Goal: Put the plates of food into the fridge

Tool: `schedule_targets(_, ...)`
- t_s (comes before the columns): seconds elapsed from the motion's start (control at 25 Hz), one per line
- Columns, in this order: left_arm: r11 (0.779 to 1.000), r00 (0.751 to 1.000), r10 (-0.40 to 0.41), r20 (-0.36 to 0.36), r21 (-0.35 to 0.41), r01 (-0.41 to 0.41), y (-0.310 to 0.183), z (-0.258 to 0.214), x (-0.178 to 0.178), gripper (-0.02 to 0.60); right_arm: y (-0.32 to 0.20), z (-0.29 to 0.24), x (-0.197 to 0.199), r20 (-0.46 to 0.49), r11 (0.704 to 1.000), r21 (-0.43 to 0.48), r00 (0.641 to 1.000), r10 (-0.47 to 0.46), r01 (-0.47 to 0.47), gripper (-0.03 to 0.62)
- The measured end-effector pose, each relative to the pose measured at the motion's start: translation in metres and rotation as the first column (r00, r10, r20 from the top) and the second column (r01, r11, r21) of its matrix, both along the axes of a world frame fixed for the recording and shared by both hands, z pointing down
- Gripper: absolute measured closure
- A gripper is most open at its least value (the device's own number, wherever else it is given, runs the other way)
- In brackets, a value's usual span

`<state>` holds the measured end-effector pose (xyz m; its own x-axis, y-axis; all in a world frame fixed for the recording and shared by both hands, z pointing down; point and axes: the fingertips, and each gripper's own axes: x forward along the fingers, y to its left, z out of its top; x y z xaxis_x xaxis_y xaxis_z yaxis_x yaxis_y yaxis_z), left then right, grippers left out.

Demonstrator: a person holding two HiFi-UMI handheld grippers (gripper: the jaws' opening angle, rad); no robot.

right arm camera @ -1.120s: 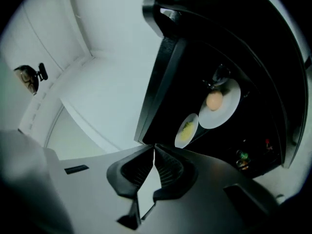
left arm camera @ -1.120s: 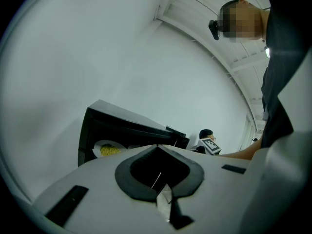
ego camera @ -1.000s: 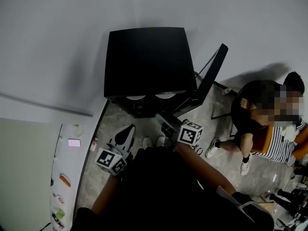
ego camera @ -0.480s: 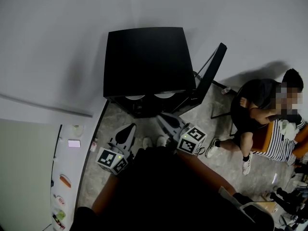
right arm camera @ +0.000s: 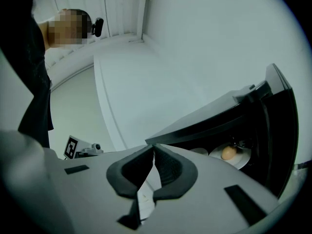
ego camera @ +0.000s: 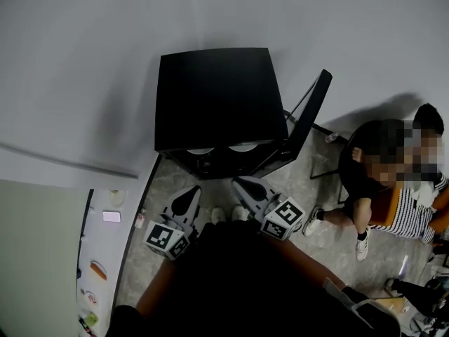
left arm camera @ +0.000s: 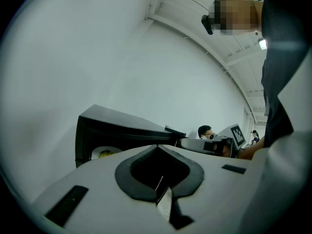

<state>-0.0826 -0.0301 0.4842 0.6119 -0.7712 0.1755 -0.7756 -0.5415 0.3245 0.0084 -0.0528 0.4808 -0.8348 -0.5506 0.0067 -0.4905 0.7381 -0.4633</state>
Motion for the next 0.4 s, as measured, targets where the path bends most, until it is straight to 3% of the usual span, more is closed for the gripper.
schedule_targets(0.4, 1.000, 1.000, 0.018, 0.015, 0.019, -0.018, -0.0094, -0.0026, -0.0020, 0.558, -0.0043, -0.0025, 0.0021, -0.031, 0.999, 0.052, 1.000, 0.005, -0.003, 0.562)
